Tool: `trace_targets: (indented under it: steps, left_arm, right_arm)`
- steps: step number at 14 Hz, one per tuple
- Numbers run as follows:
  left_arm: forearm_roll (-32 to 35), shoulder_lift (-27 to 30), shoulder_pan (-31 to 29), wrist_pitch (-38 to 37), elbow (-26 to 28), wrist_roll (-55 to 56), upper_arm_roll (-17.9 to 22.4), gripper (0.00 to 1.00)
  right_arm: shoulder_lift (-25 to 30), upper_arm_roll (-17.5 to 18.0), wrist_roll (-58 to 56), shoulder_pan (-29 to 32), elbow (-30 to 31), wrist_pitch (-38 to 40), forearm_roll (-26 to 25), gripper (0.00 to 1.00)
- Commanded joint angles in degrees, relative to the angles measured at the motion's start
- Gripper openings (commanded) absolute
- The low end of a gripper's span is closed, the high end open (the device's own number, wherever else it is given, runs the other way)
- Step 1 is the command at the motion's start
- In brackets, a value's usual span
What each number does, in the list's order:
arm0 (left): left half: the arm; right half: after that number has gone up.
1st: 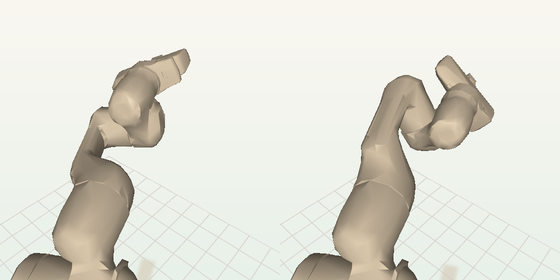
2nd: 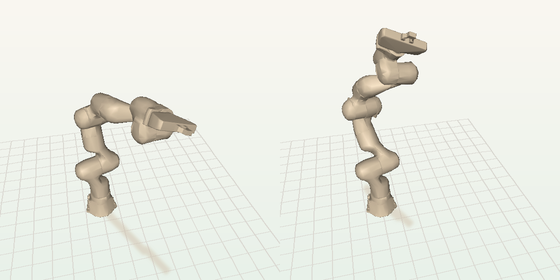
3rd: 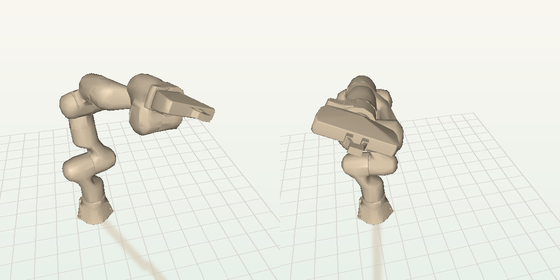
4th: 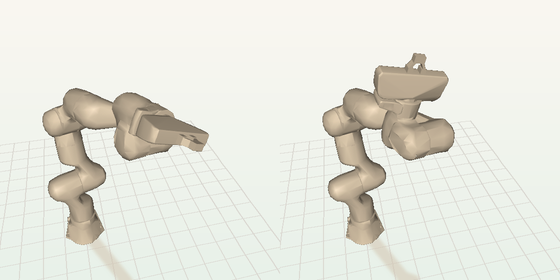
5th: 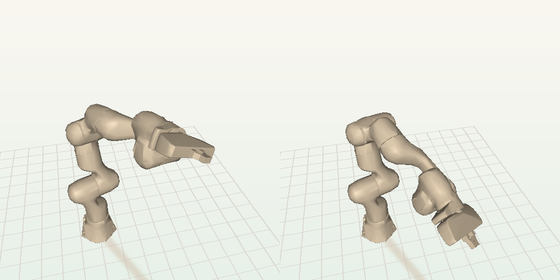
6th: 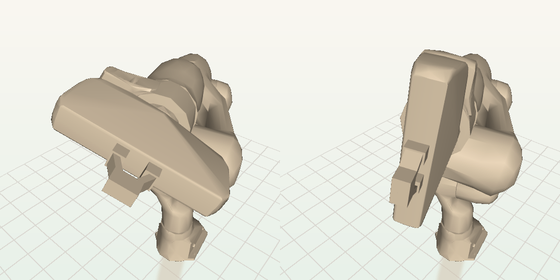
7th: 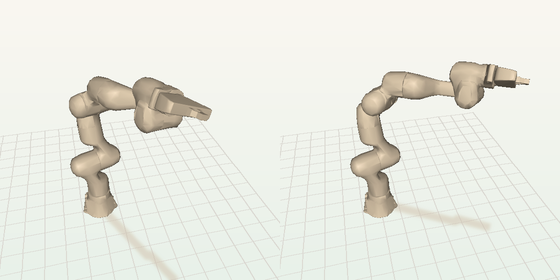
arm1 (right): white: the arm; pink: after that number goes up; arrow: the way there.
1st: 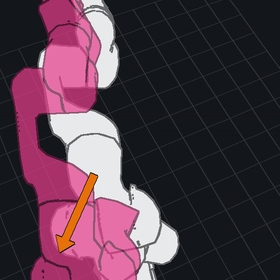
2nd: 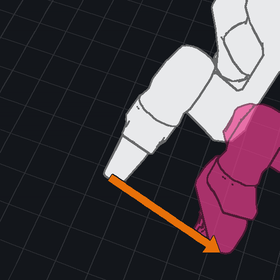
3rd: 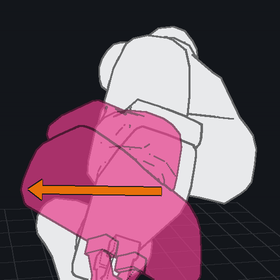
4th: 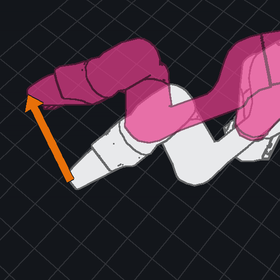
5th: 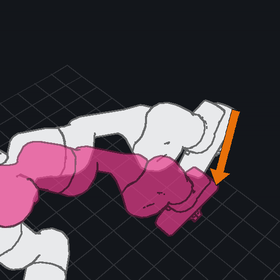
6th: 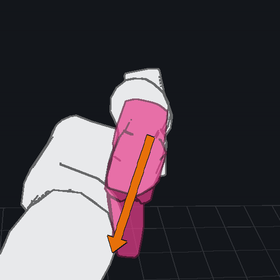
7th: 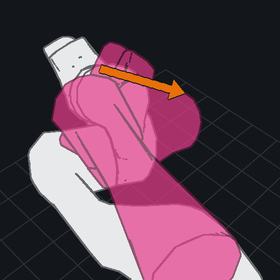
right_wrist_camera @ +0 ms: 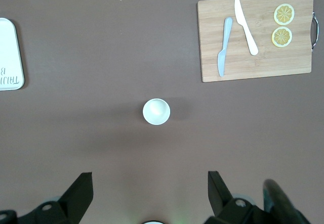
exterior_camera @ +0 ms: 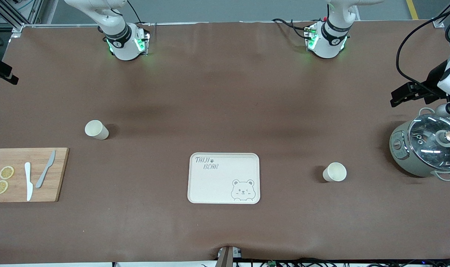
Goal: Place white IKEA cup upright on tray with both arms
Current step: 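Reach the left gripper down toward the white cup beside the pot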
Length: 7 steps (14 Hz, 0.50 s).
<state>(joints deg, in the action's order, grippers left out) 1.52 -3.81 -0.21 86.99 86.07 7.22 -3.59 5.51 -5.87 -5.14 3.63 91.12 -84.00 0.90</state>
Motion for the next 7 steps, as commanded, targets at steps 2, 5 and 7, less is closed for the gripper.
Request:
trace_targets:
  steps: [2,5,7]
  left_arm:
    - [-0.11,-3.30,-0.14,3.09,-0.20,0.25,-0.28,1.00]
    - [-0.11,-5.68,-0.05,5.38,0.15,1.56,-0.28,1.00]
    - [-0.11,-8.13,-0.14,6.35,0.58,2.54,-0.36,1.00]
  right_arm:
    - [-0.23,0.60,-0.13,1.03,-0.51,0.50,0.50,1.00]
    - [-0.23,0.60,-0.22,1.12,-0.51,0.50,0.59,1.00]
    - [-0.23,0.60,-0.13,1.20,-0.42,0.59,0.59,1.00]
